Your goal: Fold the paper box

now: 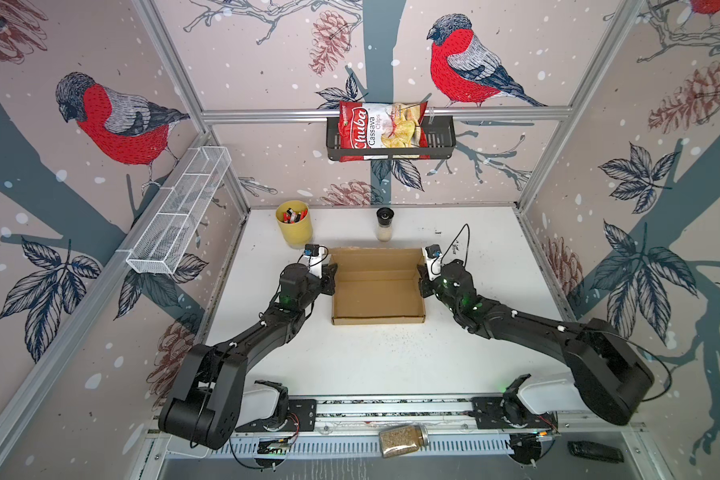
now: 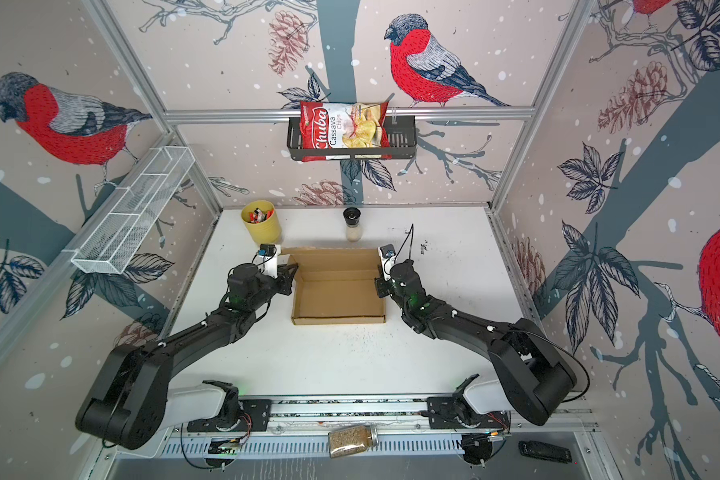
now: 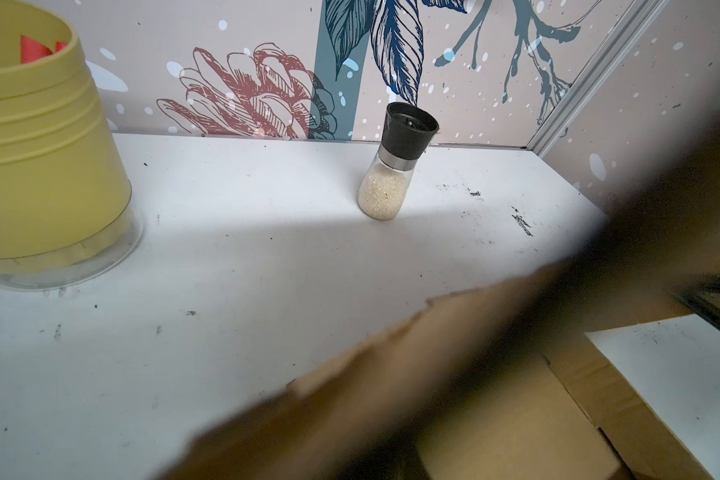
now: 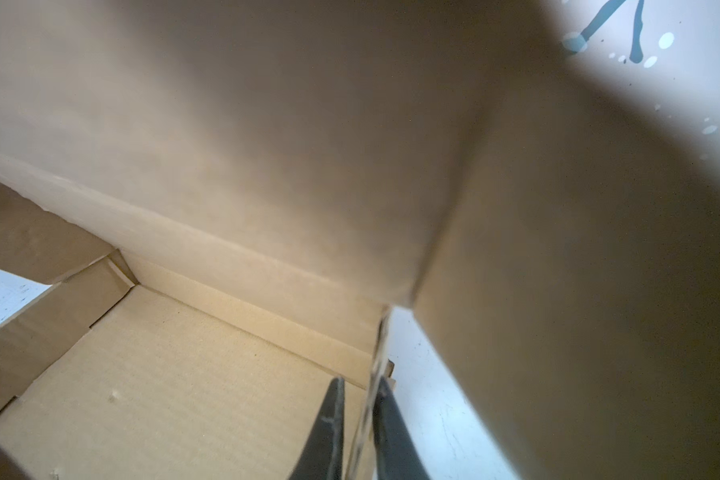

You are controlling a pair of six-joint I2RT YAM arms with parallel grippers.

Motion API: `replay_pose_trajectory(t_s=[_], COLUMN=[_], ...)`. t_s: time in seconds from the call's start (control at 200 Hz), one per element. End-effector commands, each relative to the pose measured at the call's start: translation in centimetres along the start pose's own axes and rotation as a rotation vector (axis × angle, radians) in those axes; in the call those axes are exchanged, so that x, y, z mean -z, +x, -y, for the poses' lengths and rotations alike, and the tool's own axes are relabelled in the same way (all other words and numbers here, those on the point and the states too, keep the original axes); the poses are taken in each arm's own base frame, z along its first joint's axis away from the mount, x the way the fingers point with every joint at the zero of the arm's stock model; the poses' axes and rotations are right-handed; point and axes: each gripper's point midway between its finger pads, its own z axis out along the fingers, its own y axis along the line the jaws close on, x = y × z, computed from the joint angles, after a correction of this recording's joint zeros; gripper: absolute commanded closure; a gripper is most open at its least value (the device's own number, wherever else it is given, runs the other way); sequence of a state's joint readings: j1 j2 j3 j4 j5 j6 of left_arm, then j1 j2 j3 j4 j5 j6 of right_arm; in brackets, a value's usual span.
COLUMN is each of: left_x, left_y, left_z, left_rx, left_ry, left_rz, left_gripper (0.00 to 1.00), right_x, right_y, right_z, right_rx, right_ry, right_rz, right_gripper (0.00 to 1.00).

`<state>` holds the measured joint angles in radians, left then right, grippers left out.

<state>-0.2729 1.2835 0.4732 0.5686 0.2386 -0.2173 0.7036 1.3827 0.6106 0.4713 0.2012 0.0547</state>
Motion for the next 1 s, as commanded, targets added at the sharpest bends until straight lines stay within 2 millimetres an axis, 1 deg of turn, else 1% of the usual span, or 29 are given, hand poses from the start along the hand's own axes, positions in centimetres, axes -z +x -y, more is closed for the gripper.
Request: replay_pose_trajectory(t_s=[0.0, 0.115, 0.245, 0.47, 0.63, 0.811, 0.991], left_x=[-0.1, -0.2, -0.5, -1.4, -1.9, -2.4, -2.7], left_y=[-0.6, -0.9, -1.3, -2.2, -2.4, -2.6, -2.7], left_z=[0.9, 1.0, 1.1, 1.1, 0.9, 0.9, 1.1], left_rx=[0.008, -0.004, -0.015, -0.029, -0.043, -0.063, -0.067], left_ry=[0.038, 0.042, 0.041, 0.036, 0.032, 0.038, 0.047], left_rz=[0.04, 0.06, 0.083, 0.114, 0.134, 0.157, 0.161], left_gripper=[0.85, 0.85, 0.85, 0.85, 0.85, 0.85, 0.86], right_x=[0.2, 0.3, 0.4, -0.4, -0.8, -1.0, -1.2], right_y=[-0.8, -0.8, -1.3, -2.3, -3.1, -3.9, -3.8], right_z=[-0.1, 0.1, 0.5, 1.2, 1.9, 2.1, 2.2], right_rx=[-0.022, -0.02, -0.01, 0.019, 0.011, 0.028, 0.026], right_ry=[-0.007, 0.005, 0.022, 0.048, 0.047, 0.045, 0.046], right_rz=[0.055, 0.074, 0.108, 0.137, 0.177, 0.22, 0.222], right_gripper=[0.84, 0.84, 0.84, 0.84, 0.84, 0.84, 0.84])
